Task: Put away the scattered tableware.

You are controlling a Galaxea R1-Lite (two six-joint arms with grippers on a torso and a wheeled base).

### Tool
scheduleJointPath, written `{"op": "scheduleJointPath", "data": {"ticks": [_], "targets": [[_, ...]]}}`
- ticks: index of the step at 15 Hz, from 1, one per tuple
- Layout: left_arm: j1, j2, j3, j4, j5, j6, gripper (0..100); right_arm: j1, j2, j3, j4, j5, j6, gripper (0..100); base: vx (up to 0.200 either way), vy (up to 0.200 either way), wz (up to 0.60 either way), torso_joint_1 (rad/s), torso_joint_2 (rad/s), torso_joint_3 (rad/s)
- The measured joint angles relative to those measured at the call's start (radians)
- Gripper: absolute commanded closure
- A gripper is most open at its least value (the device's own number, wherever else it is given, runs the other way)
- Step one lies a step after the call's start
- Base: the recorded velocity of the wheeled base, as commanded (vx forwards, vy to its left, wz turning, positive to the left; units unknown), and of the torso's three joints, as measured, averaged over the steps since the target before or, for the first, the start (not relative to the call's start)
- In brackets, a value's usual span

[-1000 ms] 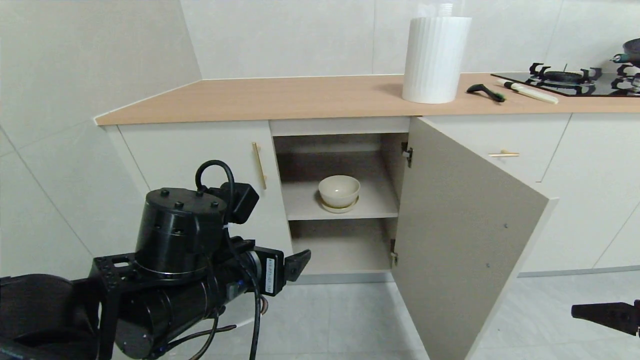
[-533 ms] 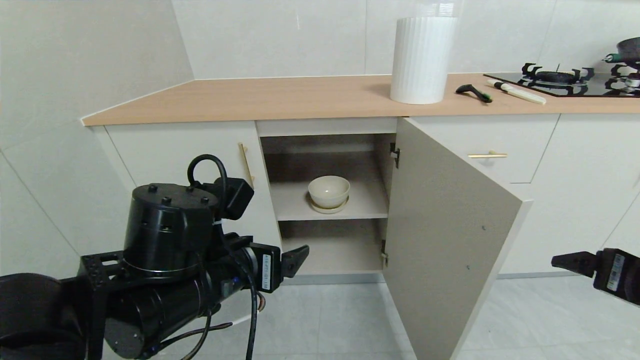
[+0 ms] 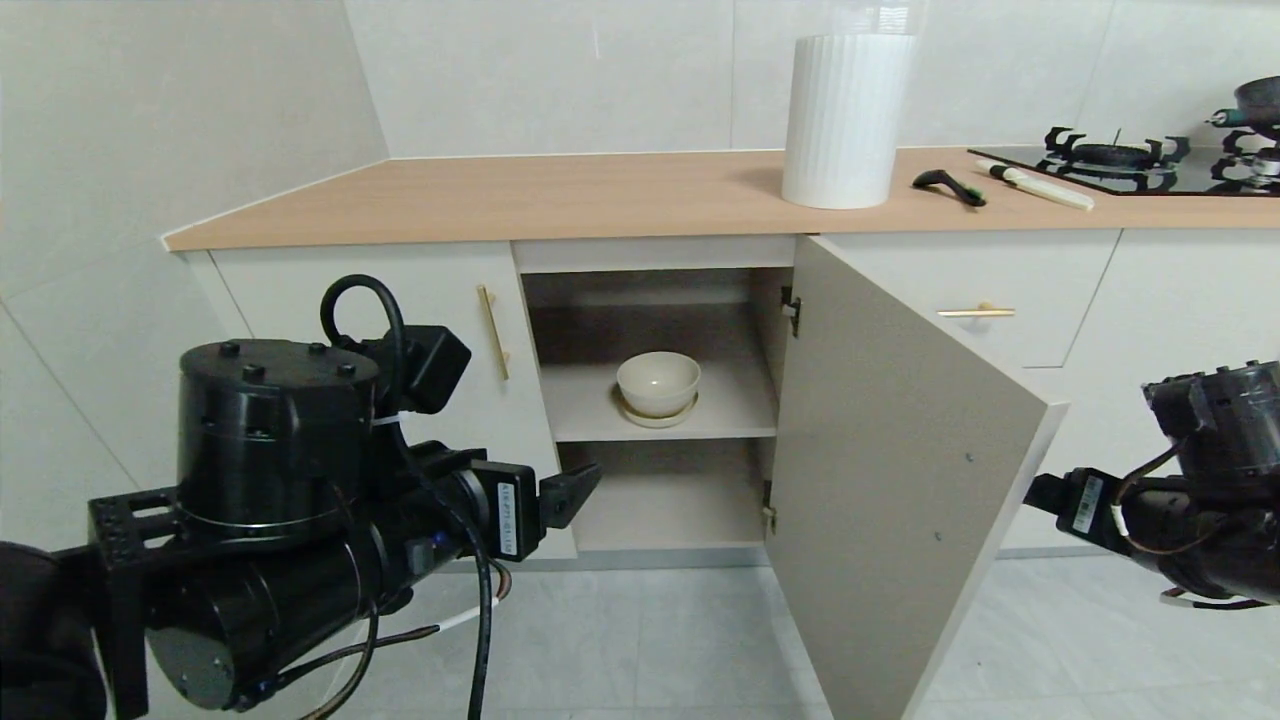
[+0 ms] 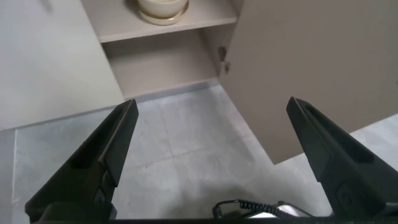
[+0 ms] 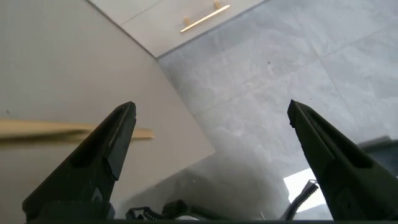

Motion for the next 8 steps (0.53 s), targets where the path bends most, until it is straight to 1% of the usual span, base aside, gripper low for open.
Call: {"op": "scheduleJointPath", "data": {"ticks": [4,8], "targets": [[0.004,-0.011,-0.002,0.0,0.0,0.001,0,0.024,0.048,-0.03,-0.022,0.004,-0.021,0,0.0,0.0,0.0,0.0,0.0,0.0],[0.005,-0.015,-0.004,0.0,0.0,0.001,0,0.095,0.096,-0.074,-0.024,0.008,-0.019,0,0.0,0.0,0.0,0.0,0.0,0.0]]}}
